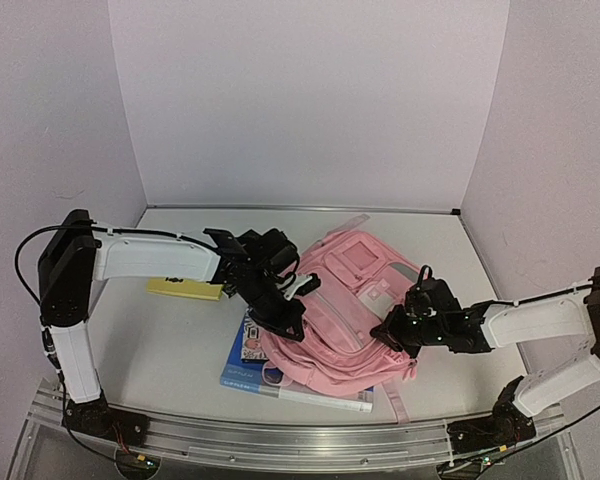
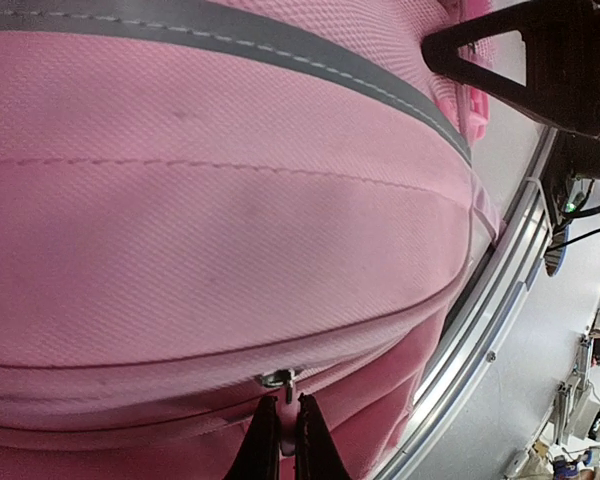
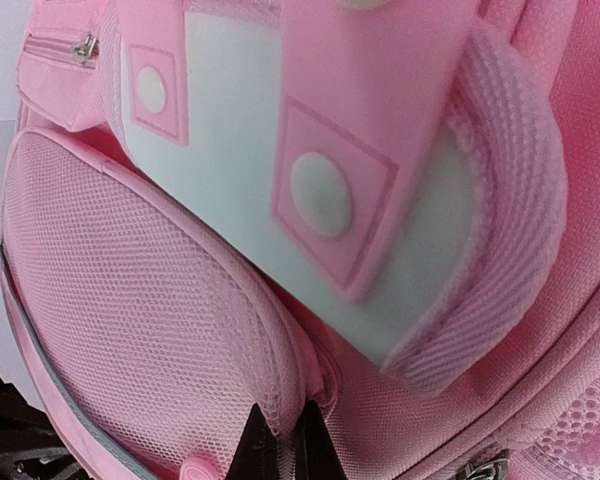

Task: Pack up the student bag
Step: Zip the student bag at the center of the board.

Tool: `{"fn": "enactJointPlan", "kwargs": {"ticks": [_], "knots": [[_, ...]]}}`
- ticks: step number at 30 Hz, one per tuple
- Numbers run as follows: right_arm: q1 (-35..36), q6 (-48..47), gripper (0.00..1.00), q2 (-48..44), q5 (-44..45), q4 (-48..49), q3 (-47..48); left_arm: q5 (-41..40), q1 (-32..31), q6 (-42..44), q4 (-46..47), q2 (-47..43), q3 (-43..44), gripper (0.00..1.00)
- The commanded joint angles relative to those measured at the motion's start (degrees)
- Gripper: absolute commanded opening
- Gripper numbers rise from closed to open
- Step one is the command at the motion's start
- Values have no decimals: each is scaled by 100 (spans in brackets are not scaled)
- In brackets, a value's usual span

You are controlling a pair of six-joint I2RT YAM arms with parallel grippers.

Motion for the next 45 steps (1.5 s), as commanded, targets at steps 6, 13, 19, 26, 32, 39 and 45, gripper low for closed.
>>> {"fn": "enactJointPlan", "kwargs": {"ticks": [6, 13, 19, 26, 32, 39, 45], "knots": [[-23, 102, 0, -79, 916, 126, 20, 616, -205, 460, -968, -145, 552, 0], [-14, 102, 0, -25, 1034, 126, 119, 1023, -512, 164, -380, 392, 966, 0], [-12, 102, 0, -38, 1144, 126, 116, 1085, -694, -225, 178, 646, 1222, 0], [-1, -56, 0, -308, 1251, 27, 95, 802, -694, -533, 476, 432, 987, 19], [95, -805, 29, -1023, 1239, -543, 290, 434, -334, -762, 728, -457, 364, 54], [1175, -1133, 51, -1094, 1932, -1789, 1248, 218, 605, -1117, 937, -1378, -605, 68], [2187, -878, 46, -278, 2179, -1991, 1808, -123, 1165, -1543, 1237, -1994, -1516, 75]]}}
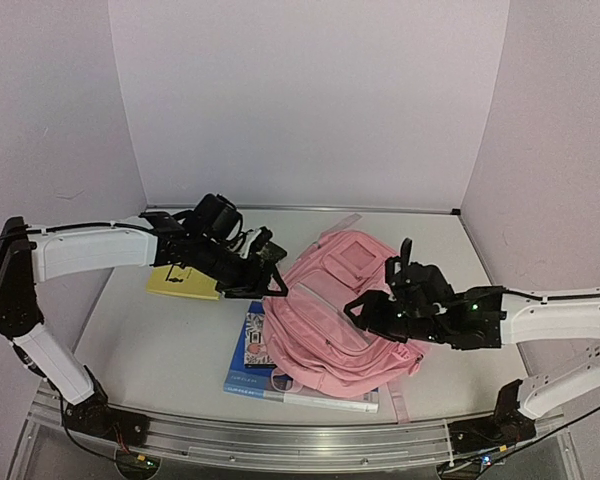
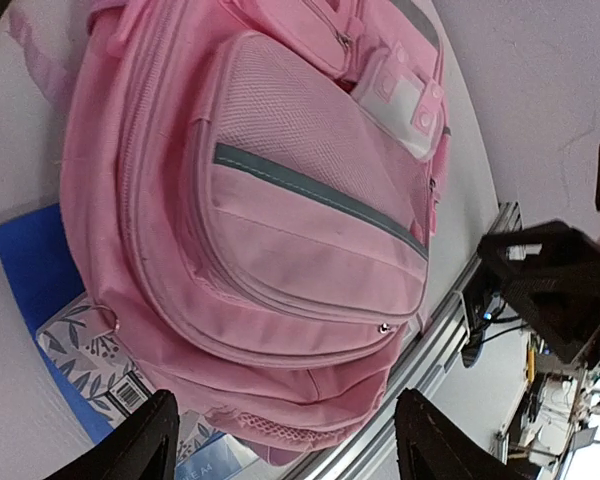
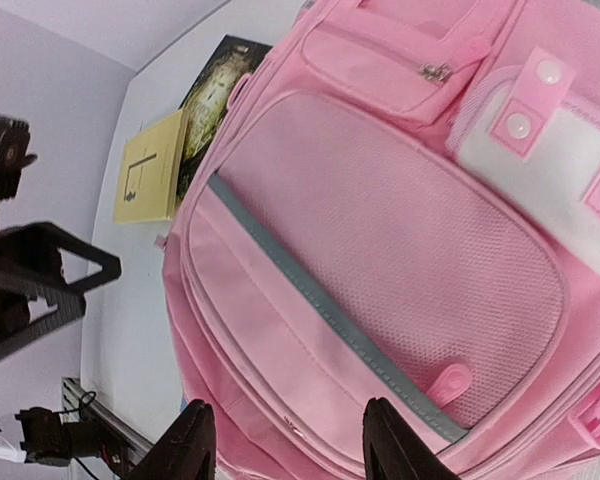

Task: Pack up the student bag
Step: Zip the student bag at the center of the board.

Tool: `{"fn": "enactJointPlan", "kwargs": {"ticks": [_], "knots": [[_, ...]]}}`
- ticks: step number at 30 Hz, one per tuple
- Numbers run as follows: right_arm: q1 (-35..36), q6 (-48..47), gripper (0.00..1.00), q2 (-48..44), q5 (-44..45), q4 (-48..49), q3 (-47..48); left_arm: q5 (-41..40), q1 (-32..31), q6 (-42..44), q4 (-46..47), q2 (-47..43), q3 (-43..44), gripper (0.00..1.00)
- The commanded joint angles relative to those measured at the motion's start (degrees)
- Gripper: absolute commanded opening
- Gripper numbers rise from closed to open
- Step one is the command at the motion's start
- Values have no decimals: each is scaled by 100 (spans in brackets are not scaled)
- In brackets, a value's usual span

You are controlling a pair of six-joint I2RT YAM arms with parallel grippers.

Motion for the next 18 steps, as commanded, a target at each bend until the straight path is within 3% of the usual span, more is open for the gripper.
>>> {"fn": "enactJointPlan", "kwargs": {"ticks": [1, 6, 12, 18], "knots": [[699, 79, 44, 655, 459, -435, 413, -263, 216, -488, 501, -490, -728, 76], [1187, 284, 38, 1272, 440, -490, 602, 41, 391, -1085, 1569, -727, -1536, 78], [1231, 484, 37, 1517, 554, -592, 574, 436, 394, -1594, 2815, -497, -1909, 81], [1230, 615, 36, 1580, 680, -696, 466, 451, 391, -1666, 3078, -138, -1872, 83]]}}
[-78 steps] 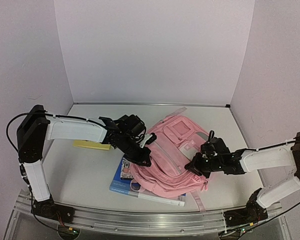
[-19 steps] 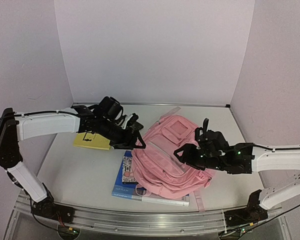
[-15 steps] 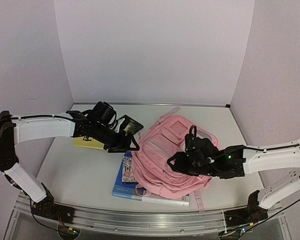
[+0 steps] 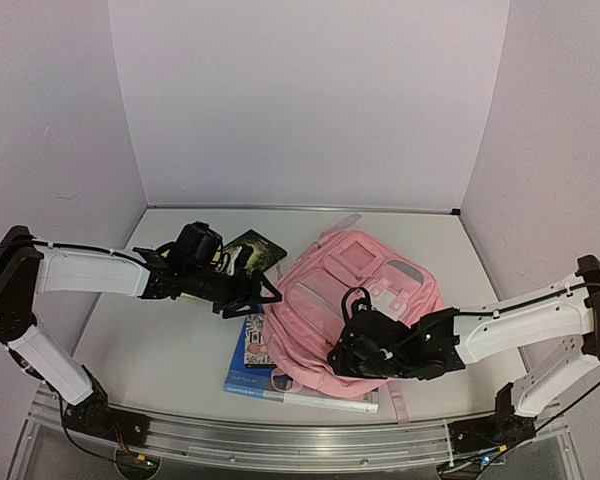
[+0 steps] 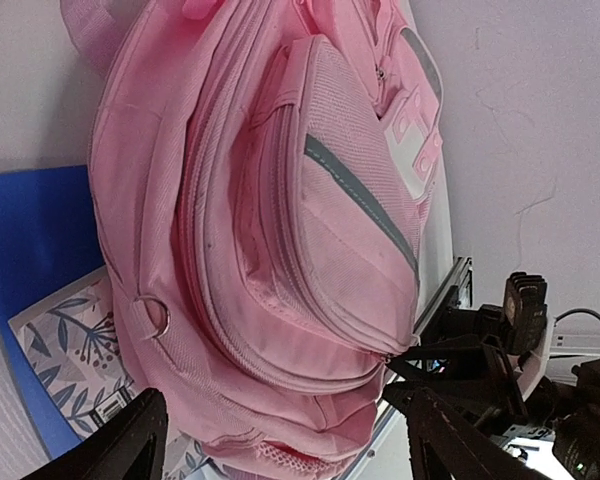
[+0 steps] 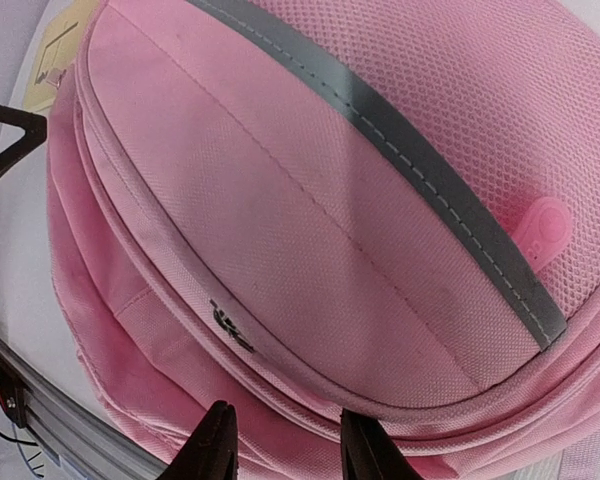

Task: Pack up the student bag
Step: Zip the student bag at the center of the board.

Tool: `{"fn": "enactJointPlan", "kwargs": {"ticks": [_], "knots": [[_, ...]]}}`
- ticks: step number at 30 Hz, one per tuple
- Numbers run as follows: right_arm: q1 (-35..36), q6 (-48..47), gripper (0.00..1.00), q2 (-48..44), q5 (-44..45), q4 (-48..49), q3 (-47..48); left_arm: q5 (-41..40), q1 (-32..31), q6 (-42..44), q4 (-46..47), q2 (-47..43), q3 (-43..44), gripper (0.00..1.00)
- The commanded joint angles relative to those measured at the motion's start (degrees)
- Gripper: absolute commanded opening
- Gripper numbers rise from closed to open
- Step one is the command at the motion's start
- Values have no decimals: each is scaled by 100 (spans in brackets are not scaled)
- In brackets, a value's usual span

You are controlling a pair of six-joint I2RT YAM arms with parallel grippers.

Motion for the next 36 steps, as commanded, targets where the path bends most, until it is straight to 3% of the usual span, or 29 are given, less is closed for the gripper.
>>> {"fn": "enactJointPlan", "kwargs": {"ticks": [1, 10, 18, 23, 32, 36], "knots": [[0, 186, 35, 101, 363, -150, 59, 142, 7, -171, 578, 305, 97, 82], [0, 122, 29, 539, 724, -156, 326, 187, 9, -133, 526, 668, 214, 68], [0, 197, 22, 569, 1140, -155, 396, 249, 7, -94, 500, 900, 299, 29], [0, 180, 21, 608, 1320, -156, 470, 297, 8, -47, 474, 993, 371, 13], [0, 75, 23, 906, 1609, -156, 737, 344, 5, 17, 396, 1046, 472, 5], [0, -4, 16, 1000, 1733, -157, 884, 320, 6, 32, 353, 1046, 487, 1]]}}
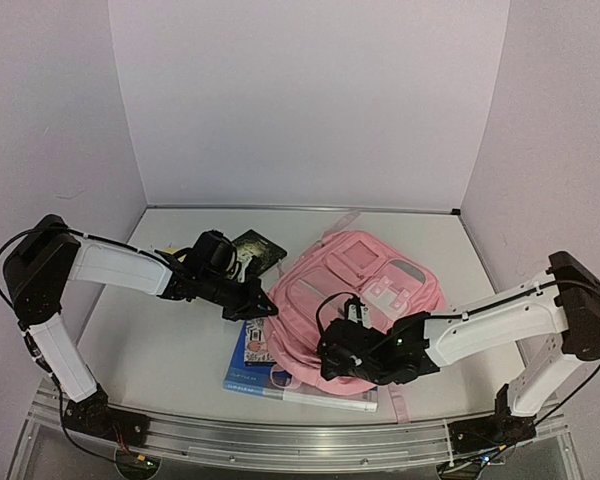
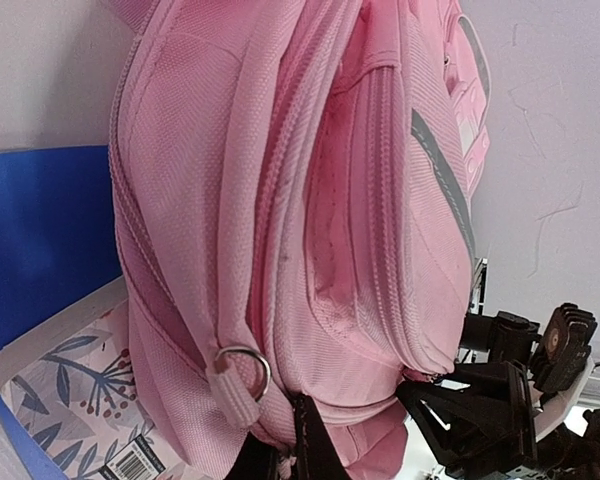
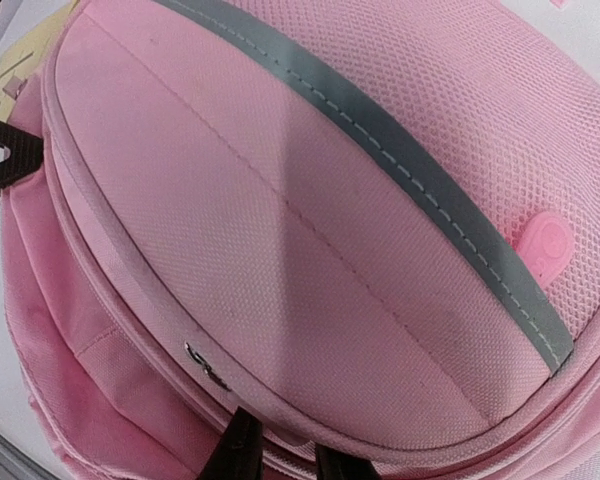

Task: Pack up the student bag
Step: Zip the student bag at the center of the board.

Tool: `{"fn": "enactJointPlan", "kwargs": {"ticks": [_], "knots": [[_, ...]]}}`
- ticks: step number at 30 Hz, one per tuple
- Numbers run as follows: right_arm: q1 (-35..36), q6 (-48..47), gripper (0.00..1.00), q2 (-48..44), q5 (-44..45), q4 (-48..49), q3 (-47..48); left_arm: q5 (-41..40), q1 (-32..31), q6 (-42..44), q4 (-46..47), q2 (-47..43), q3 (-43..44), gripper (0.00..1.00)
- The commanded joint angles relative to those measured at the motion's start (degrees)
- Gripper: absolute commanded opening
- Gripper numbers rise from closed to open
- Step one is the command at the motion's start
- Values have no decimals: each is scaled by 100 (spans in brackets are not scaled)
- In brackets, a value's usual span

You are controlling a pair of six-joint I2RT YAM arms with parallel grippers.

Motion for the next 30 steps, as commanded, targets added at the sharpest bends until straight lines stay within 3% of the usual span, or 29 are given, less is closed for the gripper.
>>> {"fn": "enactJointPlan", "kwargs": {"ticks": [1, 6, 14, 30], "knots": [[-108, -166, 13, 156, 780, 132, 368, 61, -31, 130, -8, 47, 226, 1], [-108, -161, 0, 204, 804, 103, 440, -104, -23, 261, -119, 12, 279, 0], [-108, -235, 0, -47, 267, 71, 184, -413, 410, 885, -780, -151, 668, 0], [-111, -158, 0, -340, -902, 341, -638, 148, 1591, 2505, -1301, 556, 1981, 0]]}}
